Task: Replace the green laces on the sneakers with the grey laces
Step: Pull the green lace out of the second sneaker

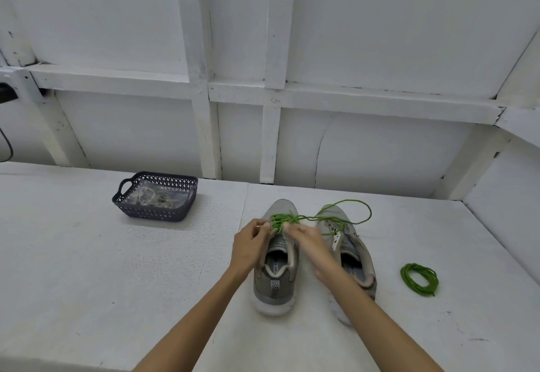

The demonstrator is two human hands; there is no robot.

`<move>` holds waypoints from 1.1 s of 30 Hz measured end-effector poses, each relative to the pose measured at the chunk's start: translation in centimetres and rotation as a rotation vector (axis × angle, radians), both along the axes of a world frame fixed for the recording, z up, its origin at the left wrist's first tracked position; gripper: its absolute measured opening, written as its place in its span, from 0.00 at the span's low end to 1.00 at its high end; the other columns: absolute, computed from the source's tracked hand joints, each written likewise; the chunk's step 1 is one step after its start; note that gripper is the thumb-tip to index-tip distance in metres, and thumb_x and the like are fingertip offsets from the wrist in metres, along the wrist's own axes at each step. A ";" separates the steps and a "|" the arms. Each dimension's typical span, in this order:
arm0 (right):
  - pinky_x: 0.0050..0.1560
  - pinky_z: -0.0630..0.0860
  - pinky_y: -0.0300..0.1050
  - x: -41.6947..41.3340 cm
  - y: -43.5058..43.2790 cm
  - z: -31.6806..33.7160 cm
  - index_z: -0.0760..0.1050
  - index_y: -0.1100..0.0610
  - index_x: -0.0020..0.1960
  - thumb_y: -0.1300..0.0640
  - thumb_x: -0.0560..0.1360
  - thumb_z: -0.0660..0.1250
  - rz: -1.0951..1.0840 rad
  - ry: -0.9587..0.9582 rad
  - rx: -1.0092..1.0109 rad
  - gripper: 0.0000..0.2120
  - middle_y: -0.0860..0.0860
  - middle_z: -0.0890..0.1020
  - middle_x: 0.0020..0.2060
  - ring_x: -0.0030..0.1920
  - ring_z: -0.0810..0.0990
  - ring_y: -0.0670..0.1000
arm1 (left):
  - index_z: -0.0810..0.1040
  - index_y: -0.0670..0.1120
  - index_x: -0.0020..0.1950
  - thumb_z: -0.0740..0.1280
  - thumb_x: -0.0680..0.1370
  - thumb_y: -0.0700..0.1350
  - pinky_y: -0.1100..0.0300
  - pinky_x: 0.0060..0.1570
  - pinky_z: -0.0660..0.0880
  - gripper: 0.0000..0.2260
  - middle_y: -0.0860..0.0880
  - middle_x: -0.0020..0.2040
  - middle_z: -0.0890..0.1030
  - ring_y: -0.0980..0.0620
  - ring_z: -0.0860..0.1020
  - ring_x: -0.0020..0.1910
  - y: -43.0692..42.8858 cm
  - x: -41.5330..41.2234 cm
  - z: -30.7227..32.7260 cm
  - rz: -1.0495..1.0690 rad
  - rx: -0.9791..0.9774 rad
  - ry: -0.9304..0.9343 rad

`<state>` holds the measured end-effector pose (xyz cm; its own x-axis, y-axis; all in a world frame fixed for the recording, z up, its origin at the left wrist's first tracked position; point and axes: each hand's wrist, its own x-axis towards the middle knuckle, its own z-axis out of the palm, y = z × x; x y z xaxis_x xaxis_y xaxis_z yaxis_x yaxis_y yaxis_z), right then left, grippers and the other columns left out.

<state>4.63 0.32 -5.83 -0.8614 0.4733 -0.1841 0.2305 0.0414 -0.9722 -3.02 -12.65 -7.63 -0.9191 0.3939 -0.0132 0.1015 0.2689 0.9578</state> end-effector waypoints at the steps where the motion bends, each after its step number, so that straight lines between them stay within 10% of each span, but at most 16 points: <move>1: 0.56 0.75 0.46 0.1 -0.4 -0.8 0.81 0.56 0.53 0.54 0.77 0.69 0.041 0.011 0.037 0.08 0.54 0.84 0.50 0.56 0.81 0.54 | 0.82 0.50 0.50 0.67 0.78 0.48 0.63 0.48 0.76 0.05 0.53 0.44 0.84 0.55 0.81 0.47 -0.1 -0.6 0.1 -0.021 -0.064 0.038; 6: 0.73 0.64 0.50 0.1 -1.5 -2.9 0.63 0.57 0.75 0.59 0.76 0.67 0.090 -0.053 0.208 0.30 0.51 0.67 0.73 0.74 0.64 0.51 | 0.82 0.50 0.39 0.72 0.74 0.50 0.54 0.46 0.79 0.06 0.50 0.38 0.84 0.50 0.82 0.41 -0.1 -2.8 1.5 -0.150 -0.299 0.135; 13: 0.77 0.54 0.48 0.8 -2.1 -2.8 0.54 0.56 0.78 0.60 0.80 0.63 0.061 -0.019 0.169 0.30 0.50 0.57 0.77 0.77 0.55 0.49 | 0.79 0.43 0.46 0.65 0.76 0.47 0.52 0.45 0.78 0.08 0.45 0.44 0.83 0.45 0.80 0.42 1.6 -3.8 3.4 -0.288 -0.627 0.384; 33: 0.77 0.53 0.46 0.8 -2.0 -3.3 0.53 0.56 0.78 0.59 0.80 0.62 0.062 -0.009 0.236 0.30 0.51 0.56 0.78 0.77 0.54 0.48 | 0.79 0.43 0.45 0.67 0.78 0.53 0.50 0.43 0.82 0.13 0.46 0.37 0.84 0.48 0.84 0.37 0.5 -2.7 2.0 -0.114 -0.245 0.093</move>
<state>5.46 -1.72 -9.17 -0.8891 0.4503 -0.0821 0.2288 0.2819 -0.9318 -5.76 -12.19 -5.63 -0.8705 0.4906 -0.0386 0.2286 0.4726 0.8511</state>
